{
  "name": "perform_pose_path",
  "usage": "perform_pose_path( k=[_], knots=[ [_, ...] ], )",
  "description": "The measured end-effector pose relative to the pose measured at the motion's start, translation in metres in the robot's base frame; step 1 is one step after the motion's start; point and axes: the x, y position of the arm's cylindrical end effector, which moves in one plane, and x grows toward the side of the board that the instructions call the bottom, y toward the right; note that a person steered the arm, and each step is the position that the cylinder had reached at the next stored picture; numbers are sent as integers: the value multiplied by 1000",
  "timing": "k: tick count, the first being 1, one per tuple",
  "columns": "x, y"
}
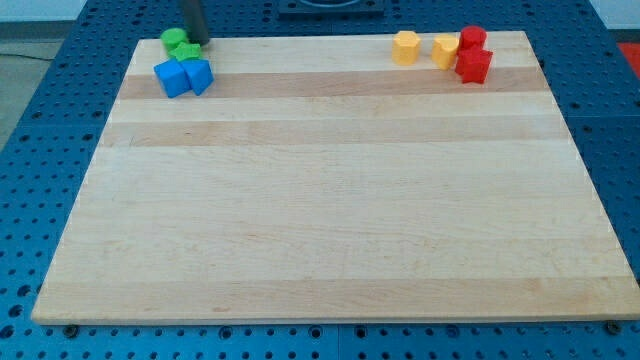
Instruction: Move the green circle towards left center of the board
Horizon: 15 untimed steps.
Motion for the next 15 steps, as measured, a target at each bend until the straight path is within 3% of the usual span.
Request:
perform_pose_path(
  k=[1, 6, 8, 9, 10, 11, 14, 15],
  knots=[
    [0, -61],
    [13, -76],
    [32, -46],
    [-1, -73],
    [0, -76],
    [36, -76],
    [58, -76],
    [104, -66]
  ],
)
